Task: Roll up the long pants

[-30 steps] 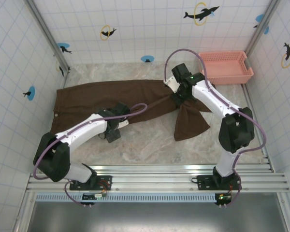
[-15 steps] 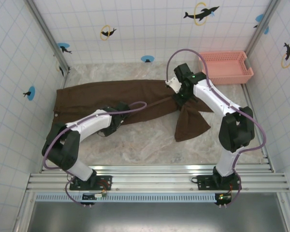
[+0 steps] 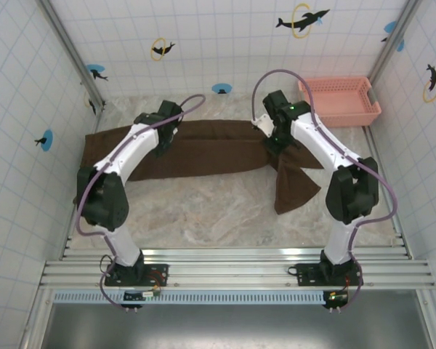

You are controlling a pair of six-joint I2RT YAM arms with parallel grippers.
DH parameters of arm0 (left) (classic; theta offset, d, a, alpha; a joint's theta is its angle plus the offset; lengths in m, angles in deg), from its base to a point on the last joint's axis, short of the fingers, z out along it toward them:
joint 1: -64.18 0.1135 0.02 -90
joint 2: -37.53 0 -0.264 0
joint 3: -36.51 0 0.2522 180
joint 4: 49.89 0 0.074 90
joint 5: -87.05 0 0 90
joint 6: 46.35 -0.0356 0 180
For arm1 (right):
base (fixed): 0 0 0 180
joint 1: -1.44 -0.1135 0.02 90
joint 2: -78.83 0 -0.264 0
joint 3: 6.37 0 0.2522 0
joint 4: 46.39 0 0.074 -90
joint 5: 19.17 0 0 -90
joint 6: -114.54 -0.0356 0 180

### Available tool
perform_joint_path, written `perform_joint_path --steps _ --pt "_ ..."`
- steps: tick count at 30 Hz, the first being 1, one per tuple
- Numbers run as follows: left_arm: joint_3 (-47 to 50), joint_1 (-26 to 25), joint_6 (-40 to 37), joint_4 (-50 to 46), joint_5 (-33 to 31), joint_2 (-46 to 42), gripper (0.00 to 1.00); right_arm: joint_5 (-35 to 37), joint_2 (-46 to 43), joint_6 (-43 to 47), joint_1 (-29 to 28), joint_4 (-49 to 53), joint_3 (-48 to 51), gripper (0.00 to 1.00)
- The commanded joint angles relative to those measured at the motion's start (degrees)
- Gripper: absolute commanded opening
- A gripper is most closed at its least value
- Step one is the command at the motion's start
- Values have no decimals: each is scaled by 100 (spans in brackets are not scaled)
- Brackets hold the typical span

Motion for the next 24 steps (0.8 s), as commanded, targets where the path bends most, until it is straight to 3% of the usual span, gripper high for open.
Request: perform_joint_path --steps 1,11,20,24 --pt "-512 269 -345 -228 -130 528 0 256 511 21 119 482 -601 0" --pt "-2113 515 -624 -134 72 1840 0 239 2281 96 217 1361 -2946 0" --pt "-3808 597 -1083 -374 106 2957 0 218 3197 -55 263 1468 -4098 0" --pt "-3951 659 -1248 -240 251 3358 0 189 3485 -187 281 1372 -4450 0"
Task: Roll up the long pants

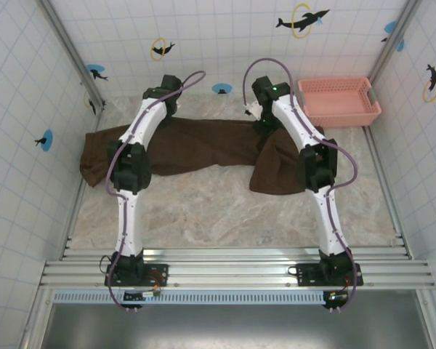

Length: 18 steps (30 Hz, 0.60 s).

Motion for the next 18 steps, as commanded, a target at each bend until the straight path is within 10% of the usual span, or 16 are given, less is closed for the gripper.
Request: perform_joint_path --steps 1,14,16,18 --pt "-145 132 -258 -33 124 320 0 41 307 -192 34 40 -410 0" --pt "-194 151 -536 746 3 845 0 -50 822 -695 32 -712 -717 7" --pt "-215 145 -613 903 -57 871 4 60 873 -749 36 -825 -835 19" --pt "-303 148 -676 986 -193 947 37 183 931 -829 33 -931 -928 52"
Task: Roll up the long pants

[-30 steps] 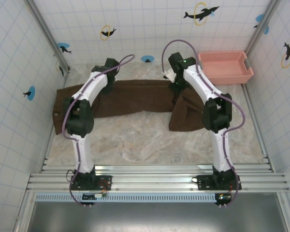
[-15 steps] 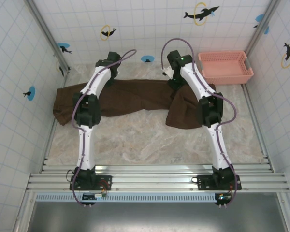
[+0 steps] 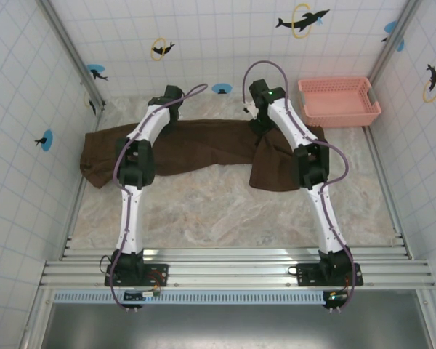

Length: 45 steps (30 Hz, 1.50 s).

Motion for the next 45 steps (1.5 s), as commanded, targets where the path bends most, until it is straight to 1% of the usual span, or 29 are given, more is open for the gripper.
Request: perform_joint_path --steps 1,2,3,4,5,6,7,9,10,11,13,14,16,18,20,22,26,28,30,32,36,39,41,42,44,45 --pt "-366 41 -161 328 -363 215 50 279 167 -222 18 -392 -364 63" --pt "-424 46 -118 337 -419 234 55 434 165 -259 25 -434 -381 67" --pt "-457 47 -78 342 -455 223 56 597 121 -278 20 -449 -395 68" --pt "-456 43 -21 397 -486 177 60 824 2 -323 17 -446 -375 69" --pt "-457 44 65 418 -499 127 71 1024 -128 -343 21 -441 -322 70" --pt "-455 44 128 462 -549 57 86 1161 -334 -287 17 -474 -178 72" --pt "-468 46 176 482 -553 -23 91 1254 -587 -238 18 -505 38 72" --pt "-469 47 265 447 -509 -203 93 1265 -1100 -224 0 -503 546 73" --pt "-460 47 332 386 -475 -300 97 1324 -1389 -284 -31 -447 865 73" --pt "-454 41 383 328 -502 -389 97 1480 -1637 -302 -82 -457 1223 73" --pt "-326 69 499 236 -574 -667 97 1841 -2463 -363 -267 -731 2354 74" --pt "-199 53 527 240 -554 -777 97 1915 -2830 -416 -340 -963 2901 75" --pt "300 61 577 432 -532 -1375 97 1860 -3613 -615 -483 -1458 3991 78" --pt "760 62 599 589 -557 -1734 97 1790 -4087 -756 -565 -1605 4677 79" --pt "1157 64 669 611 -491 -2041 97 1715 -4346 -874 -637 -1567 5087 79" --pt "1484 61 856 516 -370 -2335 97 1330 -4523 -999 -774 -1476 5463 78" --pt "1967 55 1138 319 -143 -2789 97 1176 -4529 -1458 -1370 -1576 6071 78" --pt "2188 51 1264 277 -20 -3042 97 734 -4431 -1822 -1569 -2071 6484 77" --pt "2369 55 1309 269 149 -3261 97 292 -4275 -2144 -1634 -2536 6726 75" --pt "2482 55 1361 208 215 -3412 97 163 -4052 -2288 -1702 -2693 6734 74" --pt "2683 46 1368 117 261 -3622 97 165 -3652 -2296 -1803 -2656 6570 72" --pt "2922 42 1309 292 256 -3729 97 121 -3436 -2375 -1794 -2748 6634 60" --pt "2993 51 1294 312 237 -3717 98 196 -3315 -2387 -1796 -2801 6677 57" --pt "3007 45 1305 305 234 -3708 97 208 -3248 -2378 -1782 -2795 6658 53" --pt "3033 47 1309 305 277 -3697 97 322 -3135 -2365 -1776 -2714 6617 43" --pt "3033 42 1309 298 288 -3702 98 366 -3101 -2356 -1775 -2685 6612 40"
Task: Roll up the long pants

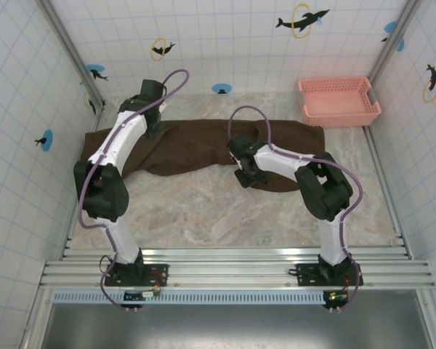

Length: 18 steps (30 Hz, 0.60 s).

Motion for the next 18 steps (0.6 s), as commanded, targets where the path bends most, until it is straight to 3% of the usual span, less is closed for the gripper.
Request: perform_joint_path --steps 1,3,6,9,14,18 --pt "70 42 88 -5 103 -108 97 186 210 -67 -12 17 -31 38" --pt "65 43 90 -23 127 -117 97 225 242 -74 3 -1 39 32" --pt "78 44 77 -6 103 -135 98 404 232 -43 5 -28 139 11" --pt "78 44 74 -6 135 -125 98 737 118 73 48 78 136 0" --pt "44 38 95 -81 190 -76 97 1378 -440 406 305 479 -25 0" --pt "52 43 94 -114 193 -106 97 1827 -862 722 883 815 -428 0"
